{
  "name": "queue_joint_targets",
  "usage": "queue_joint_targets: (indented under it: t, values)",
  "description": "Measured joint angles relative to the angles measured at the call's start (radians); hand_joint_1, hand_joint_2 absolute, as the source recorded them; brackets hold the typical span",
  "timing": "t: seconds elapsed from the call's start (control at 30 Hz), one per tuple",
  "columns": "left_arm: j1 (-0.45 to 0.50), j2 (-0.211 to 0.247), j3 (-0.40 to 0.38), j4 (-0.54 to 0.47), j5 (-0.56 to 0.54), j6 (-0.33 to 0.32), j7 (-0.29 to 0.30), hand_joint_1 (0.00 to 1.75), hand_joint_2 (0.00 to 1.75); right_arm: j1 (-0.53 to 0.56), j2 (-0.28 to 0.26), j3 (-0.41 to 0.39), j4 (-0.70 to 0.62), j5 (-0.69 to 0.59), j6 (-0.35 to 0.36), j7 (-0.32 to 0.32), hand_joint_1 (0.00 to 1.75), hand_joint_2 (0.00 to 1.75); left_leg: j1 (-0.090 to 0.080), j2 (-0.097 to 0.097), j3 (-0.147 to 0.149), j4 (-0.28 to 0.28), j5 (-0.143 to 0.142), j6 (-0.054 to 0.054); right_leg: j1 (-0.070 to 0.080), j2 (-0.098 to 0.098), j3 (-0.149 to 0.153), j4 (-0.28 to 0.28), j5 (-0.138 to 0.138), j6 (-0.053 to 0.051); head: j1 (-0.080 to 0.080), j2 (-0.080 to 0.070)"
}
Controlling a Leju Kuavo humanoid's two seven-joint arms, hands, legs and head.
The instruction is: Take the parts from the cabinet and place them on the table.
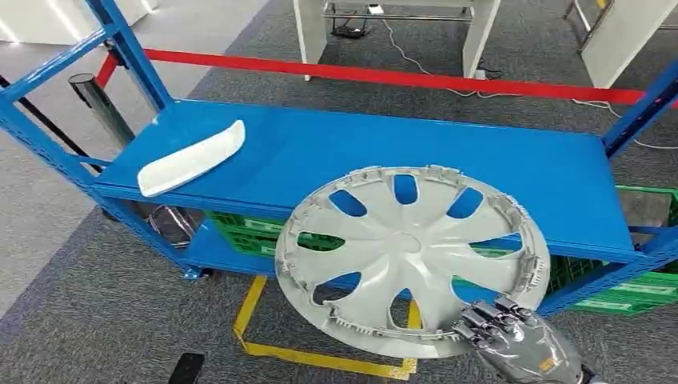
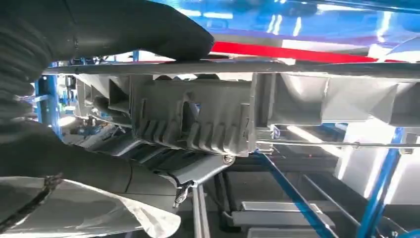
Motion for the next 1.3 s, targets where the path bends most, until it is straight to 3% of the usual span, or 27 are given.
queue_joint_targets:
  t: [0.1,0.13,0.2,0.23,0.27,0.3,0.37,0.43,0.47,0.57,0.6,0.63,0.67,0.7,0.77,0.8,0.83,0.87,0.93,0.97,1.0,1.1,1.13,1.17,1.2,1.27,1.3]
  values:
    - [0.003,-0.002,0.000,0.000,-0.002,0.000,0.000,0.00,1.75,0.000,0.000,0.000,0.000,-0.001,0.000,-0.003,1.43,1.75,-0.004,0.000,-0.011,-0.011,0.016,0.010,-0.003,-0.001,-0.001,-0.008,0.018,0.022,0.000,0.000]
    - [0.002,-0.002,0.001,0.000,-0.002,0.001,0.000,0.00,1.75,0.000,0.000,0.000,0.000,-0.003,0.000,-0.005,1.43,1.75,0.004,0.005,-0.010,-0.023,0.031,0.014,-0.005,0.002,-0.010,0.002,0.002,0.025,0.000,0.000]
    - [0.000,-0.002,0.002,0.000,-0.002,0.002,-0.002,0.00,1.75,-0.001,0.000,0.000,0.000,-0.004,0.000,-0.006,1.43,1.75,0.004,0.005,-0.028,-0.024,0.045,0.026,-0.005,0.002,-0.047,0.084,-0.083,0.029,0.005,0.000]
    - [0.001,-0.003,0.002,0.000,-0.002,0.001,-0.002,0.00,1.75,-0.002,0.000,0.000,0.001,-0.004,0.000,-0.007,1.43,1.75,0.003,0.006,-0.039,-0.023,0.053,0.027,-0.005,0.002,-0.074,0.172,-0.139,0.032,0.005,0.000]
    - [0.002,-0.003,0.002,0.000,-0.002,0.001,-0.002,0.00,1.75,-0.002,0.000,0.002,0.001,-0.005,0.001,-0.007,1.43,1.75,0.002,0.006,-0.050,-0.022,0.060,0.027,-0.004,0.003,-0.095,0.244,-0.173,0.035,0.003,0.000]
    - [0.003,-0.003,0.003,0.000,-0.002,0.001,-0.002,0.00,1.75,-0.002,0.000,0.002,0.003,-0.005,0.001,-0.008,1.43,1.75,0.002,0.006,-0.061,-0.020,0.066,0.027,-0.004,0.003,-0.101,0.286,-0.178,0.037,0.005,0.000]
    - [0.003,-0.003,0.004,0.000,-0.002,0.001,-0.002,0.00,1.75,-0.002,0.000,0.003,0.005,-0.007,0.001,-0.008,1.43,1.75,0.002,0.006,-0.077,-0.014,0.075,0.025,-0.004,0.002,-0.053,0.239,-0.132,0.039,0.005,0.000]
    - [0.004,-0.003,0.004,0.000,-0.002,0.001,-0.003,0.00,1.75,-0.004,0.000,0.002,0.005,-0.009,0.000,-0.008,1.43,1.75,0.003,0.005,-0.090,0.001,0.078,0.021,-0.005,0.001,0.077,0.039,-0.068,0.036,0.005,0.000]
    - [0.004,-0.003,0.005,0.000,-0.002,0.001,-0.003,0.00,1.75,-0.007,0.000,0.002,0.005,-0.009,0.000,-0.008,1.43,1.75,-0.001,0.005,-0.099,0.006,0.079,0.016,-0.004,0.000,0.112,-0.019,-0.095,0.033,0.005,0.000]
    - [0.004,-0.003,0.007,0.000,-0.002,0.001,-0.004,0.00,1.75,-0.007,0.000,0.003,0.005,-0.010,0.000,-0.008,1.43,1.75,-0.004,0.006,-0.111,0.017,0.093,0.000,0.000,0.004,0.106,-0.022,-0.083,0.024,0.003,0.000]
    - [0.005,-0.002,0.008,0.000,-0.002,0.001,-0.004,0.00,1.75,-0.007,0.000,0.003,0.005,-0.010,0.000,-0.008,1.43,1.75,-0.005,0.005,-0.113,0.018,0.097,-0.004,-0.002,0.003,0.103,-0.024,-0.078,0.016,0.004,0.000]
    - [0.006,0.000,0.009,0.000,-0.001,0.001,-0.004,0.00,1.75,-0.008,0.000,0.004,0.005,-0.010,0.000,-0.008,1.43,1.75,-0.004,0.004,-0.121,0.032,0.081,-0.008,-0.009,0.000,0.100,-0.028,-0.069,0.002,0.006,0.000]
    - [0.006,0.000,0.009,0.000,-0.001,0.001,-0.004,0.00,1.75,-0.010,0.000,0.003,0.005,-0.010,0.000,-0.008,1.43,1.75,-0.005,0.002,-0.132,0.061,0.048,-0.017,-0.009,-0.001,0.092,-0.028,-0.064,-0.006,0.001,0.000]
    - [0.006,0.000,0.010,0.000,-0.001,0.001,-0.004,0.00,1.75,-0.010,0.000,0.003,0.005,-0.010,0.000,-0.007,1.43,1.75,0.000,0.001,-0.152,0.123,-0.003,-0.024,-0.009,-0.002,0.085,-0.028,-0.058,-0.014,-0.002,0.000]
    - [0.006,0.000,0.011,0.000,0.000,0.001,-0.004,0.00,1.75,-0.010,0.000,0.005,0.005,-0.010,0.000,-0.008,1.43,1.75,0.009,0.001,-0.201,0.282,-0.088,-0.035,-0.009,-0.003,0.069,-0.026,-0.047,-0.014,-0.002,0.000]
    - [0.007,0.000,0.011,0.000,0.000,0.001,-0.004,0.00,1.75,-0.011,0.000,0.006,0.006,-0.011,0.001,-0.008,1.43,1.75,0.013,0.001,-0.211,0.328,-0.102,-0.038,-0.009,-0.003,0.062,-0.025,-0.042,-0.014,-0.002,0.000]
    - [0.007,0.000,0.013,0.000,0.001,0.000,-0.004,0.00,1.75,-0.012,0.000,0.008,0.007,-0.012,0.002,-0.008,1.43,1.75,0.017,0.001,-0.203,0.330,-0.092,-0.041,-0.009,-0.004,0.055,-0.023,-0.038,-0.013,-0.002,0.000]
    - [0.007,0.000,0.015,0.000,0.004,-0.001,-0.004,0.00,1.75,-0.013,0.001,0.010,0.010,-0.012,0.004,-0.010,1.43,1.75,0.019,0.001,-0.175,0.289,-0.060,-0.041,-0.010,-0.003,0.049,-0.020,-0.035,-0.010,-0.002,0.000]
    - [0.007,0.000,0.019,0.000,0.006,-0.002,-0.005,0.00,1.75,-0.020,0.003,0.014,0.011,-0.013,0.009,-0.013,1.43,1.75,0.022,0.001,-0.075,0.107,0.021,-0.037,-0.011,-0.002,0.042,-0.018,-0.029,-0.003,-0.002,0.000]
    - [0.007,0.001,0.020,0.000,0.006,-0.003,-0.005,0.00,1.75,-0.026,0.004,0.016,0.011,-0.014,0.012,-0.014,1.43,1.75,0.022,0.000,-0.036,0.032,0.030,-0.033,-0.012,-0.002,0.040,-0.018,-0.026,0.001,-0.002,0.000]
    - [0.006,0.001,0.021,0.000,0.006,-0.003,-0.005,0.00,1.75,-0.031,0.005,0.017,0.011,-0.014,0.016,-0.014,1.43,1.75,0.016,-0.002,-0.020,0.006,0.019,-0.028,-0.007,-0.001,0.032,-0.016,-0.021,0.008,-0.002,0.000]
    - [0.007,0.001,0.025,0.000,0.006,-0.003,-0.007,0.00,1.75,-0.044,0.007,0.018,0.015,-0.016,0.018,-0.017,1.43,1.75,0.011,-0.002,-0.036,0.003,0.028,-0.014,-0.011,-0.002,0.026,-0.023,-0.002,0.032,-0.001,0.000]
    - [0.008,0.000,0.025,0.000,0.006,-0.003,-0.007,0.00,1.75,-0.046,0.007,0.019,0.016,-0.017,0.018,-0.017,1.43,1.75,0.014,0.000,-0.040,-0.011,0.039,-0.001,-0.011,-0.002,0.023,-0.022,-0.002,0.038,-0.001,0.000]
    - [0.007,0.000,0.026,0.000,0.006,-0.003,-0.007,0.00,1.75,-0.046,0.008,0.019,0.018,-0.017,0.018,-0.017,1.43,1.75,0.016,0.002,-0.042,-0.013,0.048,0.009,-0.014,-0.001,0.005,-0.005,-0.029,0.039,0.001,0.000]
    - [0.005,0.000,0.026,0.000,0.006,-0.003,-0.008,0.00,1.75,-0.048,0.008,0.019,0.019,-0.018,0.018,-0.018,1.43,1.75,0.015,0.002,-0.050,-0.013,0.054,0.017,-0.013,0.001,-0.015,0.051,-0.076,0.039,0.003,0.000]
    - [0.005,-0.002,0.026,0.000,0.005,-0.003,-0.008,0.00,1.75,-0.049,0.008,0.021,0.021,-0.018,0.018,-0.018,1.43,1.75,0.009,0.002,-0.068,-0.012,0.065,0.024,-0.012,0.002,-0.080,0.220,-0.161,0.042,0.003,0.000]
    - [0.006,-0.002,0.026,0.000,0.005,-0.003,-0.008,0.00,1.75,-0.048,0.008,0.023,0.023,-0.018,0.018,-0.018,1.43,1.75,0.005,0.002,-0.076,-0.010,0.070,0.026,-0.012,0.002,-0.103,0.283,-0.184,0.042,0.003,0.000]
